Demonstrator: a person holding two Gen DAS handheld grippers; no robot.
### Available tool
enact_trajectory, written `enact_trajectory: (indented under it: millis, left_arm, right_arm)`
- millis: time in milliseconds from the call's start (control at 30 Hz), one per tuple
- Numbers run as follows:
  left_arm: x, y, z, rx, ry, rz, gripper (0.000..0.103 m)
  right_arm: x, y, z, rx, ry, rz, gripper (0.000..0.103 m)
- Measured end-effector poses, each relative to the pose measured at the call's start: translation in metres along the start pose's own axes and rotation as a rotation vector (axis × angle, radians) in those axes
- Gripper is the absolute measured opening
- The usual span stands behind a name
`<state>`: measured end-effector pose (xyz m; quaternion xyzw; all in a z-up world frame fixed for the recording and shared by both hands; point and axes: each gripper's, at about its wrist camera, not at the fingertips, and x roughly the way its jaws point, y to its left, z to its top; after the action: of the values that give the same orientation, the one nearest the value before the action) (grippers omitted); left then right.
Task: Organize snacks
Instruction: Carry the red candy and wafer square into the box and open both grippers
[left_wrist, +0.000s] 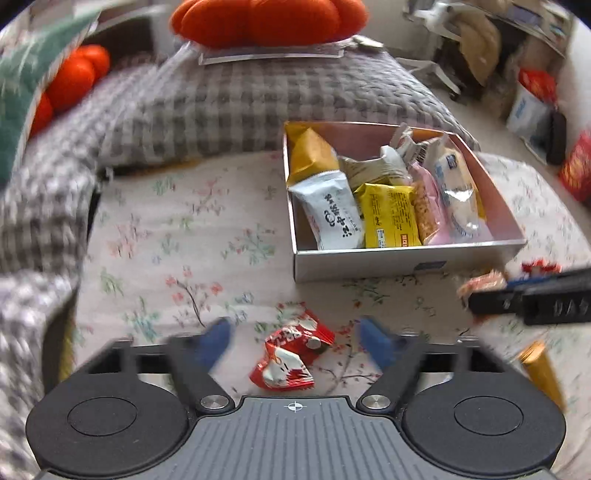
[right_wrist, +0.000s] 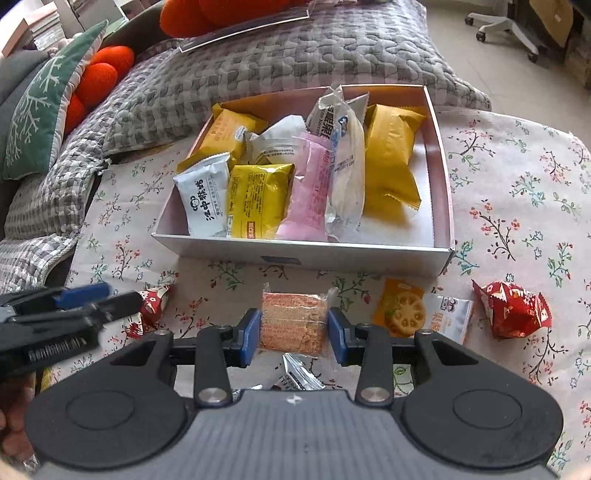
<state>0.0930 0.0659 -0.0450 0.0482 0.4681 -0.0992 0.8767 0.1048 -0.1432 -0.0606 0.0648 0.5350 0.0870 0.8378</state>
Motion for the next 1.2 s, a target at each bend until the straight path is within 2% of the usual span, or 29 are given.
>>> enact_trajectory:
  millis: [133, 200, 267, 300, 333, 367, 433, 533, 700, 833, 1033, 1200]
  left_arm:
    - [0.016, -0.01, -0.008, 0.068, 0.056, -0.033, 0.085]
    - [0.026, -0.018, -0.014, 0.129, 0.078, 0.004, 0.085]
    - [0.035, -0.019, -0.019, 0.158, 0.1, 0.034, 0.08]
    - [0.038, -0.017, -0.021, 0.158, 0.109, 0.043, 0.075]
    - [0.041, -0.016, -0.022, 0.156, 0.122, 0.047, 0.054]
    - [0.042, -0.014, -0.023, 0.139, 0.132, 0.045, 0.04]
    - [0.041, -0.007, -0.02, 0.087, 0.128, 0.01, 0.033]
    - [0.035, -0.007, -0.019, 0.083, 0.101, 0.016, 0.032]
    - [0.007, -0.008, -0.008, 0.041, 0.029, -0.059, 0.032]
    - [-0.012, -0.011, 0.002, 0.024, -0.042, -0.073, 0.032]
    - [-0.021, -0.019, 0.022, -0.044, -0.134, -0.099, 0.032]
    - [-0.009, -0.025, 0.041, -0.084, -0.167, -0.112, 0.032]
  right_arm:
    - [-0.001, 0.001, 0.0, -0.011, -0.008, 0.005, 0.036]
    - [-0.001, 0.001, 0.0, -0.012, -0.009, 0.004, 0.036]
    - [-0.002, 0.0, 0.0, -0.012, -0.013, 0.003, 0.036]
    - [-0.002, -0.001, 0.0, -0.01, -0.017, 0.003, 0.036]
    - [-0.003, -0.001, 0.001, -0.009, -0.021, 0.003, 0.036]
    - [-0.004, -0.002, 0.001, -0.006, -0.025, 0.002, 0.036]
    - [-0.005, -0.003, 0.002, -0.001, -0.031, 0.002, 0.036]
    - [-0.006, -0.002, 0.003, 0.002, -0.037, 0.008, 0.036]
    - [-0.01, -0.004, 0.005, 0.005, -0.041, 0.023, 0.036]
    - [-0.021, -0.01, 0.01, 0.029, -0.063, 0.041, 0.036]
    - [-0.046, -0.028, 0.023, 0.111, -0.154, 0.061, 0.036]
    - [-0.05, -0.039, 0.03, 0.189, -0.226, 0.063, 0.036]
